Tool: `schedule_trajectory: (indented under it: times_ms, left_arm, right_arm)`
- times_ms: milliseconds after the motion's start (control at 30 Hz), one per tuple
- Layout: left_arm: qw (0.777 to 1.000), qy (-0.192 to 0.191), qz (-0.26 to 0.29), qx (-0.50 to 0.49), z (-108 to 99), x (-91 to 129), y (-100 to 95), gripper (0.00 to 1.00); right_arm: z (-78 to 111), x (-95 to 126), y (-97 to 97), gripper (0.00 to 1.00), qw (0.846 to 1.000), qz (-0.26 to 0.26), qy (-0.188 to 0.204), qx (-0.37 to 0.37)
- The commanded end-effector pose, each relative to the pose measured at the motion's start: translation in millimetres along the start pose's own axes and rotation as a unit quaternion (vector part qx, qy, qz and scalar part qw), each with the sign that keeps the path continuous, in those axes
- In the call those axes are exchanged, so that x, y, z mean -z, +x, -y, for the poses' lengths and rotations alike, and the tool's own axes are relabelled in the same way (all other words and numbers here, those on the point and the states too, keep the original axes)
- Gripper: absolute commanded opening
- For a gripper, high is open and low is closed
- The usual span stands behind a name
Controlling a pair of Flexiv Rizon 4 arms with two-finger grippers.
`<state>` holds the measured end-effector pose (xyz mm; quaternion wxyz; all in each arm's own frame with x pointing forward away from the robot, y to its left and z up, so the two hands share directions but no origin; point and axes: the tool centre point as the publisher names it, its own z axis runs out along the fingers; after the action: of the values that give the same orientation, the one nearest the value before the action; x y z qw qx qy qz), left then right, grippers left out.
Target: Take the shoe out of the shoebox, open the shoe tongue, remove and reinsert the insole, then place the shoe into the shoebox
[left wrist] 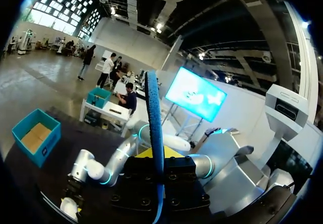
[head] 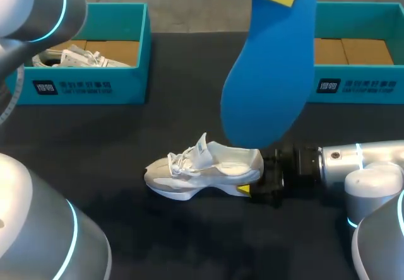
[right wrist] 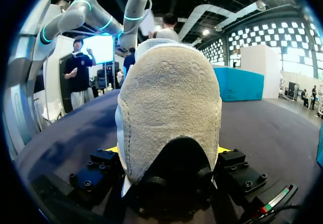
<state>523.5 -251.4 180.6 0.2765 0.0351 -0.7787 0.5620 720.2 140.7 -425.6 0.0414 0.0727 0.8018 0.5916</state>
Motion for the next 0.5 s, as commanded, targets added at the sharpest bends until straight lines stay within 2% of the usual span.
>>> schedule_trajectory:
  times_ms: [33, 267, 500]
  left_arm:
    - [1.000, -0.003, -0.001, -0.001, 5, -3, 2.8, 0.00]
    - [1.000, 0.002, 0.004, 0.003, 17, -12, 8.7, 0.00]
    - [1.000, -0.002, 0.008, -0.003, 18, -18, 18.7, 0.00]
  right_arm:
    - [-0.9, -2, 0.1, 0.00, 1.000, 0.000, 0.003, 0.000]
    - [-0.9, -2, 0.1, 0.00, 1.000, 0.000, 0.003, 0.000]
    - [-0.9, -2, 0.1, 0.00, 1.000, 0.000, 0.003, 0.000]
